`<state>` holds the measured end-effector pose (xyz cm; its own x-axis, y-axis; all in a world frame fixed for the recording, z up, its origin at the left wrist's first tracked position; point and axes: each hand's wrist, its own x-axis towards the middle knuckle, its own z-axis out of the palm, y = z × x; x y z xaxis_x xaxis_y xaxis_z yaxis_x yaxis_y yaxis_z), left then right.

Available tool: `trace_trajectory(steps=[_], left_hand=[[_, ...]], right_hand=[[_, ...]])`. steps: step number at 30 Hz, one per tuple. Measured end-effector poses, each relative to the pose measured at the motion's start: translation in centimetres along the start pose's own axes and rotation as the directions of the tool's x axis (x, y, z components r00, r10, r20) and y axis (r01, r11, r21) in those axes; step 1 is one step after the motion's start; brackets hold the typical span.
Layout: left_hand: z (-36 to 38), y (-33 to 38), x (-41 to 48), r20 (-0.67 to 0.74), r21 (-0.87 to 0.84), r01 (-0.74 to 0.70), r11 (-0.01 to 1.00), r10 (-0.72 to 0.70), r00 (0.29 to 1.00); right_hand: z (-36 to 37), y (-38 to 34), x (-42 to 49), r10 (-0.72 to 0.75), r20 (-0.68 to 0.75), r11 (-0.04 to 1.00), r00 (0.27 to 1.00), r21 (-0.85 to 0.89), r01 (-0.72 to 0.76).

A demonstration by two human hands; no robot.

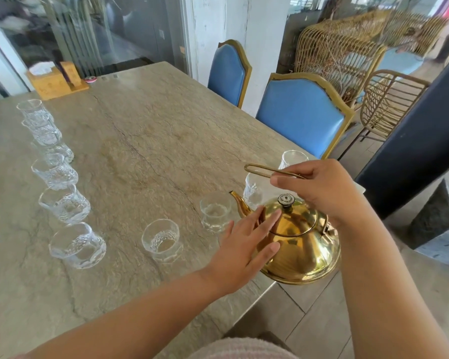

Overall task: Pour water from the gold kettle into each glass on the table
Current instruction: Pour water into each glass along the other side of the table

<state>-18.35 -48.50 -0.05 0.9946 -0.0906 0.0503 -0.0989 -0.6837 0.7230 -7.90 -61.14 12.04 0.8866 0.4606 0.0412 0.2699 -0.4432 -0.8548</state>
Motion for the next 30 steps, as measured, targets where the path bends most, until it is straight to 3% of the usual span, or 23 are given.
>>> trace_trajectory(steps=[6,14,30], left_hand=[[1.2,0.8,1.0,-0.048,0.035,-0.033,0.999,0.035,0.998],[3.6,3.2,4.4,-0.047,0.044,0.001,0.999,0.001,0.999],[8.1,7.1,10.9,-0.095,0.097,0.134,0.986,-0.125,0.988]], right_hand=[[-2.2,1.2,-0.1,0.032,-0.009,0.997,0.999,0.074,-0.032],[-6.5,3.4,1.8,0.010,0.084,0.995,0.996,0.103,-0.018],[-12.4,7.6,6.9,-0.093,0.249,0.996,0.964,0.031,0.088]])
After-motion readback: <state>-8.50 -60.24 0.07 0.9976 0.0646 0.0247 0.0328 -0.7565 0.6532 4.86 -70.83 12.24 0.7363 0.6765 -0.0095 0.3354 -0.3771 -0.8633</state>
